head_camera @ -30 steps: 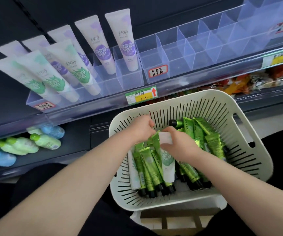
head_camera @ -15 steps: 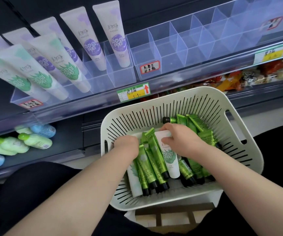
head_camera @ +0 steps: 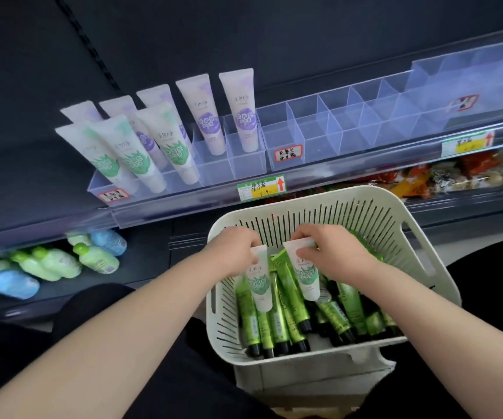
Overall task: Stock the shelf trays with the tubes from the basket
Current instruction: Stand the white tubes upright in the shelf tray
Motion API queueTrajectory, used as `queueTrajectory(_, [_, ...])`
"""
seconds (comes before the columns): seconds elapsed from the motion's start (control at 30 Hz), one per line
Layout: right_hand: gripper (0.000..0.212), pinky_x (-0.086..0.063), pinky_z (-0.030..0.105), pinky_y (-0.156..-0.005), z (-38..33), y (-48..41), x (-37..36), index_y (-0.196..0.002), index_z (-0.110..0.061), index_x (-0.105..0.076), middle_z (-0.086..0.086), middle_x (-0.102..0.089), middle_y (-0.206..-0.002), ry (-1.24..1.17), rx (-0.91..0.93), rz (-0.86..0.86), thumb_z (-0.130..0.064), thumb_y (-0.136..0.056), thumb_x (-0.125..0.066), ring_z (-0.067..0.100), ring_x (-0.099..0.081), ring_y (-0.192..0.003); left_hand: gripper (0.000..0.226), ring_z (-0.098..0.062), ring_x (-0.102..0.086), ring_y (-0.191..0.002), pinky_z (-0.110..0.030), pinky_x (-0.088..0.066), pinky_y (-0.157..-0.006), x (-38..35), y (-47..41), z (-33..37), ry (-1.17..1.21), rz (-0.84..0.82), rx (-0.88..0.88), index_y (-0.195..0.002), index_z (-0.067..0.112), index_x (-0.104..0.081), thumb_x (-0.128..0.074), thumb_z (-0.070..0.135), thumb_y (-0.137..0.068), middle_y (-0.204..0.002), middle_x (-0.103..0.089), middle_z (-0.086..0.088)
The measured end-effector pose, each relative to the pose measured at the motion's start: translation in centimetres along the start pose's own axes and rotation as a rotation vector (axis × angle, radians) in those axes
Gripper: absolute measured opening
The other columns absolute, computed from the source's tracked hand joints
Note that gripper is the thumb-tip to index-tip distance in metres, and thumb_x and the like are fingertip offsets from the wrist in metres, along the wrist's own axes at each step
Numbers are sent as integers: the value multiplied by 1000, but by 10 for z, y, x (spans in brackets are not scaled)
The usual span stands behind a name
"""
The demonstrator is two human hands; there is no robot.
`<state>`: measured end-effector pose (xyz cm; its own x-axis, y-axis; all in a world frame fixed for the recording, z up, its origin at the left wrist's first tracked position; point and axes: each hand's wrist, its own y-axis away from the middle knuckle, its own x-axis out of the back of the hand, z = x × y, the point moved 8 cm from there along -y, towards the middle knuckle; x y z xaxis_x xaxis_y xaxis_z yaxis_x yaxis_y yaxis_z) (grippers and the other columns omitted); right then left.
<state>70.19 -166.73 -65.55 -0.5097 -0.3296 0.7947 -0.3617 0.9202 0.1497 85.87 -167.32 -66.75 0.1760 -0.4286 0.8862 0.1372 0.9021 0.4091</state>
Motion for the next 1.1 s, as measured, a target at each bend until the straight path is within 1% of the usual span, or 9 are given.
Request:
queueTrajectory(0.17, [17,-40,32,-72,-43,1,48,-104,-27,-62,-8,-55,-83,116,111,167,-22,-88,-59,19,-51,-100,15,-27,-58,-102,-32,-43,-75,76,40,5,70,323,4,-103,16,-65,-60,16,-90,-107,-64,-6])
queueTrajectory(0.37, [21,-41,34,-70,-102,-7,121,-110,-23,-58,-1,-65,-103,197,212,405,-19,-91,-52,22,-49,-101,15,-24,-52,-92,-33,-36,-69,182,92,7,68,732,33,-108,17,-61,-53,16,-95,-102,-62,-3])
queueTrajectory(0.5, [20,-42,35,-71,-136,-17,157,-110,-22,-59,-2,-61,-107,262,280,551,-17,-92,-51,21,-49,-100,14,-26,-50,-88,-35,-36,-67,228,98,16,-26,883,-4,-107,15,-55,-47,11,-96,-97,-57,-2])
queueTrajectory(0.63, [20,-43,34,-71,-157,-36,176,-111,-22,-57,-1,-62,-107,292,306,645,-17,-93,-50,22,-52,-96,11,-30,-52,-87,-44,-46,-69,249,75,16,-138,894,-16,-98,13,-51,-50,4,-92,-91,-56,-5])
queueTrajectory(0.77, [19,-39,33,-70,-163,-58,179,-112,-22,-55,-1,-61,-108,309,304,652,-18,-94,-51,22,-52,-96,26,-26,-45,-76,-39,-39,-65,251,44,8,-256,831,19,-84,16,-39,-52,-7,-82,-81,-52,-4])
queueTrajectory(0.83, [19,-41,35,-72,-163,-70,175,-112,-22,-55,0,-62,-108,327,299,637,-18,-94,-52,21,-53,-95,31,-26,-44,-71,-40,-43,-86,248,31,6,-296,778,4,-81,15,-36,-48,-13,-74,-76,-50,-4])
queueTrajectory(0.9, [23,-40,34,-72,-162,-82,170,-115,-23,-54,0,-62,-109,354,286,605,-18,-92,-55,21,-54,-95,32,-27,-49,-74,-39,-33,-107,244,20,3,-334,717,-3,-83,15,-37,-45,-14,-71,-80,-57,-6])
queueTrajectory(1.03, [29,-40,35,-77,-162,-100,160,-119,-22,-53,1,-61,-112,382,283,547,-17,-91,-58,21,-54,-98,29,-28,-55,-95,-37,-24,-114,237,10,-4,-381,662,20,-90,16,-48,-51,-8,-75,-94,-64,-7])
queueTrajectory(1.1, [30,-42,36,-80,-161,-108,156,-119,-22,-54,2,-62,-111,389,283,526,-15,-90,-58,22,-54,-98,27,-27,-53,-98,-37,-22,-116,236,9,-5,-386,658,22,-91,16,-49,-51,-7,-77,-95,-63,-7])
